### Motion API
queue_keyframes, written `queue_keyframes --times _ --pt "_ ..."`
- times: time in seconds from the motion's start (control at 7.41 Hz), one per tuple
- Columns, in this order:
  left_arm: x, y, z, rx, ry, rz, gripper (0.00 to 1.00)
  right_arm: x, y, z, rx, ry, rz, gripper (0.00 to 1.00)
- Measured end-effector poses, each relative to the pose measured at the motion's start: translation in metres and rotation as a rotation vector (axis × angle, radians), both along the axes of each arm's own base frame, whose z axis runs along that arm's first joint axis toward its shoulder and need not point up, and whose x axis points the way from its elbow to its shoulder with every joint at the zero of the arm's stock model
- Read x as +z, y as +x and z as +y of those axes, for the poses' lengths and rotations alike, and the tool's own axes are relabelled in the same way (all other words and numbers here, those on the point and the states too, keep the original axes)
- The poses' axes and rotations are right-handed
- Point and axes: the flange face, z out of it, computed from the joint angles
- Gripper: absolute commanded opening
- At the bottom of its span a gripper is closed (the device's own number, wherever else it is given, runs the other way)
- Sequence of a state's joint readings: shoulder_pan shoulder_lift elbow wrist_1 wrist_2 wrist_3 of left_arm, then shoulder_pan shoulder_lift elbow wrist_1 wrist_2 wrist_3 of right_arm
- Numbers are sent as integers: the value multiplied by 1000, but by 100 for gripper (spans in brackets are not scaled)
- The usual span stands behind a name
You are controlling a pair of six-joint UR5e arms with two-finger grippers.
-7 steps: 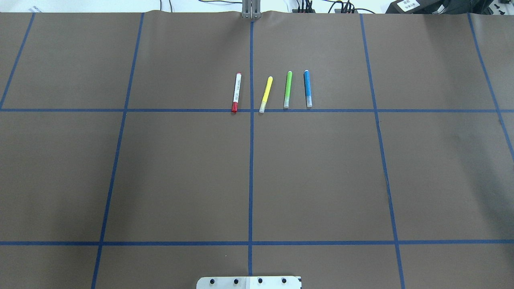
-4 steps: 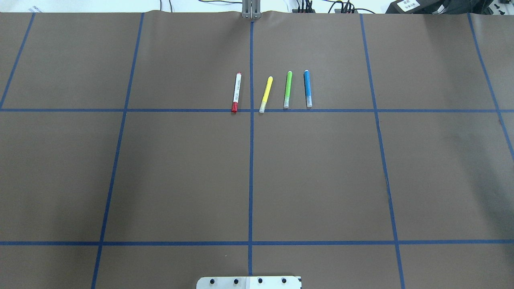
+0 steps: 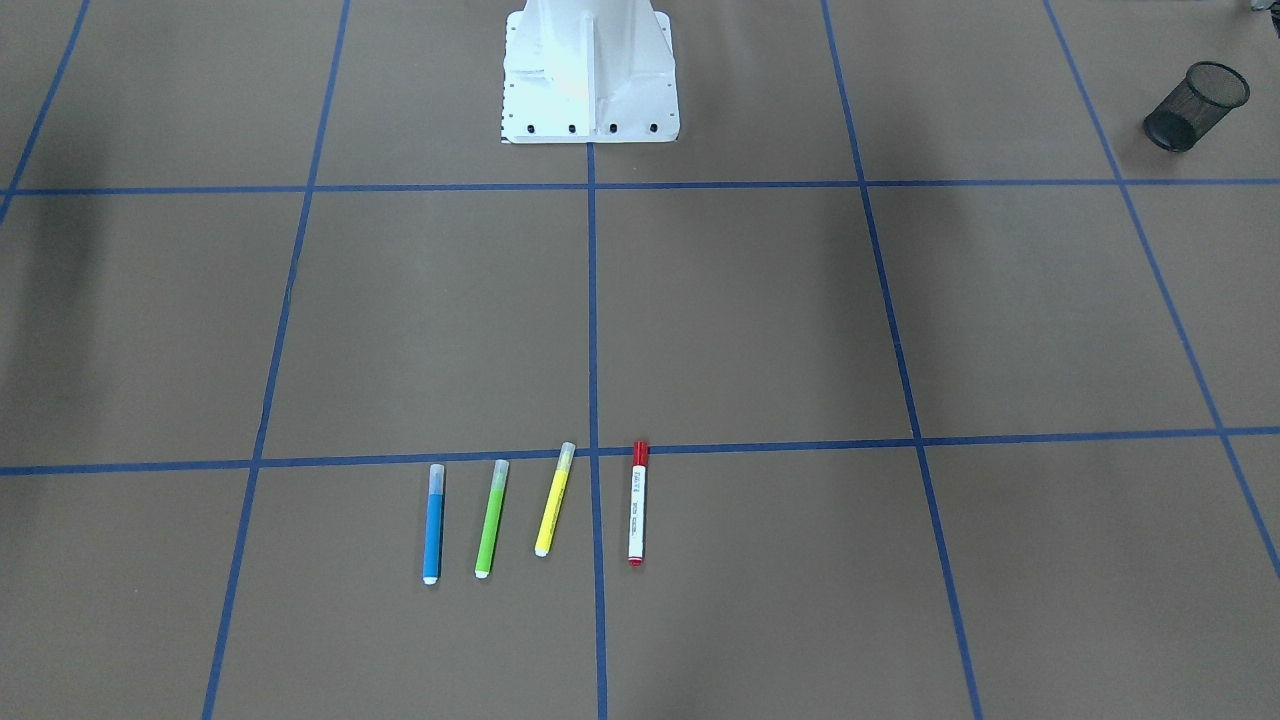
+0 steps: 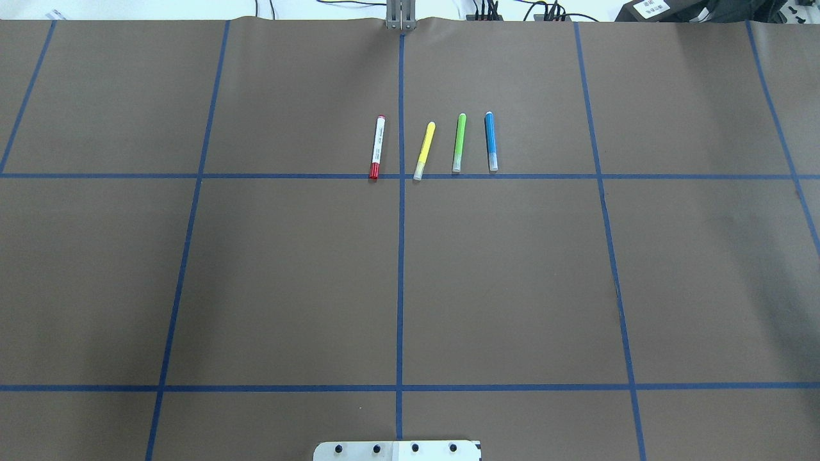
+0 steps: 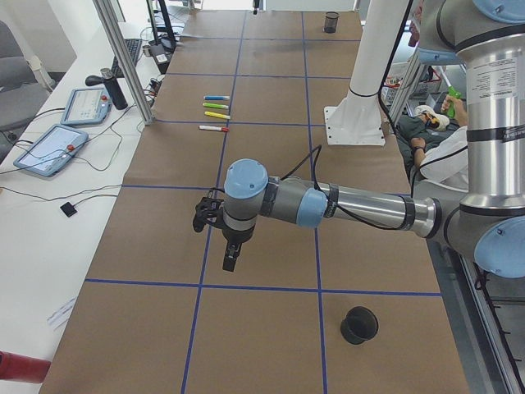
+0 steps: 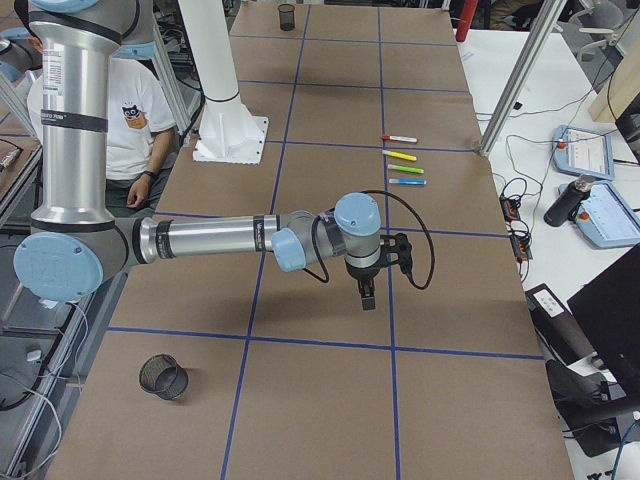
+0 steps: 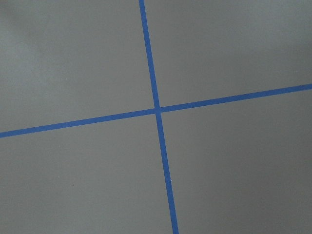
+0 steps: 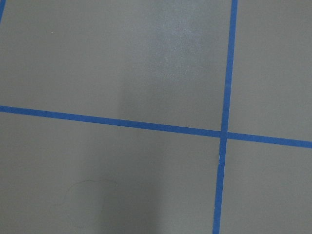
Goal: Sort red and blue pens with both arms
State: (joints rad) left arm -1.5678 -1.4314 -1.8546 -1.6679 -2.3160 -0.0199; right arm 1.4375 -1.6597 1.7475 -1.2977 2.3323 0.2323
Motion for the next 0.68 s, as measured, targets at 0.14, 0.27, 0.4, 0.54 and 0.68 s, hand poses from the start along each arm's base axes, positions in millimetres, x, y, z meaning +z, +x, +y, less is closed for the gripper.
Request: queue_keyframes --times 0.14,0.27,0.4,0.54,0.68 --pt "-1 2 0 6 -1 21 100 0 -2 0 -4 0 -1 99" --pt "-2 5 1 16 -2 57 100 1 -3 0 -9 0 -1 99" --pt "-5 8 1 23 -6 91 100 1 -6 1 -14 -2 -1 99" --pt "-8 20 -3 45 -7 108 100 2 -10 1 -23 -4 -1 99" --pt "-15 41 -11 85 -4 114 100 3 -16 1 -35 -6 -1 99"
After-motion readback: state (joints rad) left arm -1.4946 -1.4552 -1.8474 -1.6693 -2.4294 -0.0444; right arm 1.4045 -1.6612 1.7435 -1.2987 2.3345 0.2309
